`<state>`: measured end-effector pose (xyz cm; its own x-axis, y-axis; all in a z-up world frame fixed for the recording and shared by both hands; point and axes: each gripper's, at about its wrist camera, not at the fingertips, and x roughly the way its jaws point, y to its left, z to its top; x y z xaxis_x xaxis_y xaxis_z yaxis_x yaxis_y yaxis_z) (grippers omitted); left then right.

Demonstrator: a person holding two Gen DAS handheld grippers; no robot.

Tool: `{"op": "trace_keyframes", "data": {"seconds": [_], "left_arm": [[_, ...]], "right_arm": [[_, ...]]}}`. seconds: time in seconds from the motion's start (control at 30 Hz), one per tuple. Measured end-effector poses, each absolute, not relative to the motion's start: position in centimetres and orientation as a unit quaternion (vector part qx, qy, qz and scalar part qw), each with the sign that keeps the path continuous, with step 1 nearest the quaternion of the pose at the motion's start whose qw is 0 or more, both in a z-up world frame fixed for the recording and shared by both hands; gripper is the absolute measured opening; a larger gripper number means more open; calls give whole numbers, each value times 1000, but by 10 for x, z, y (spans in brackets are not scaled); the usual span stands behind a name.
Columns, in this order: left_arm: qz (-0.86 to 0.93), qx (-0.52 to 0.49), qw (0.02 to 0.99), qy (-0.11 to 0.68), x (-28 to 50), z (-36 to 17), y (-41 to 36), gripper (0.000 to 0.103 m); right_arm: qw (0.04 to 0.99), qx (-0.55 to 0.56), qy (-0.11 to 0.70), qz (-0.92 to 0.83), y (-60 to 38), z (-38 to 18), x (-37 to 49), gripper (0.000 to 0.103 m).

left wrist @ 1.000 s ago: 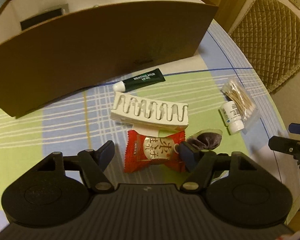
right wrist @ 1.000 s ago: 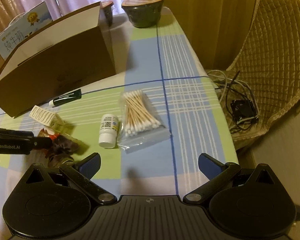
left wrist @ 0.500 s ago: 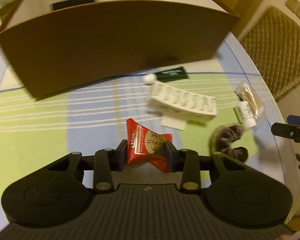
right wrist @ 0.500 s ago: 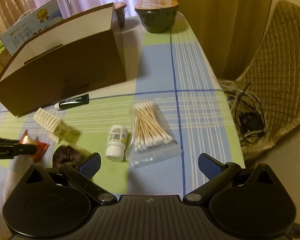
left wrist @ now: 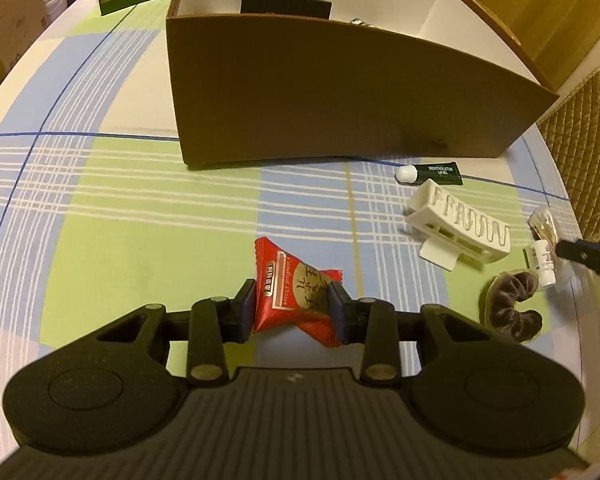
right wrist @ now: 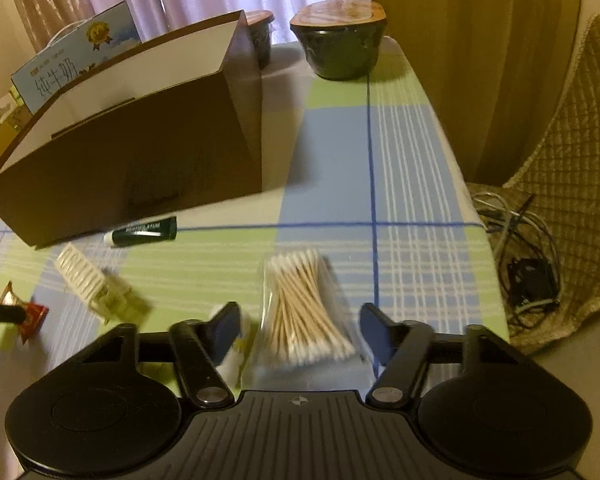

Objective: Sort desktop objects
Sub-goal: 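Grasp the red snack packet with the left tool while the right tool grasps the cotton-swab bag, then carry the snack packet and cotton-swab bag with both tools into the brown box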

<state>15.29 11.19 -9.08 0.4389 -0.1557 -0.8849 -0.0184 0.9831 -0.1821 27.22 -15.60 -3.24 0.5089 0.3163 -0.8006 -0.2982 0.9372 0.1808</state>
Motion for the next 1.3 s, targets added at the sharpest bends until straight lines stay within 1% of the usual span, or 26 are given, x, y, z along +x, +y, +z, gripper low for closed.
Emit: {"op": "trace_keyframes", "data": {"seconds": [0.07, 0.17, 0.23, 0.37, 0.47, 0.97, 1.3], "left_arm": [[-40, -82, 845, 527, 151, -90, 112, 32], [-39, -83, 843, 530, 149, -92, 112, 32], [-39, -83, 842, 531, 148, -92, 113, 32], [-38, -84, 842, 532, 147, -93, 113, 32], [-36, -86, 840, 535, 146, -95, 113, 32], [-42, -81, 840, 535, 146, -92, 113, 32], [-44, -84, 841, 533, 144, -91, 116, 32]], "right_arm": [[867, 7, 463, 184, -155, -37, 279, 44], [861, -7, 472, 187, -153, -44, 286, 35], [862, -12, 470, 190, -153, -46, 286, 34], [859, -21, 474, 192, -154, -46, 285, 27], [857, -35, 476, 192, -153, -45, 281, 24], [856, -57, 478, 190, -156, -45, 258, 23], [845, -69, 494, 190, -157, -41, 241, 22]]}}
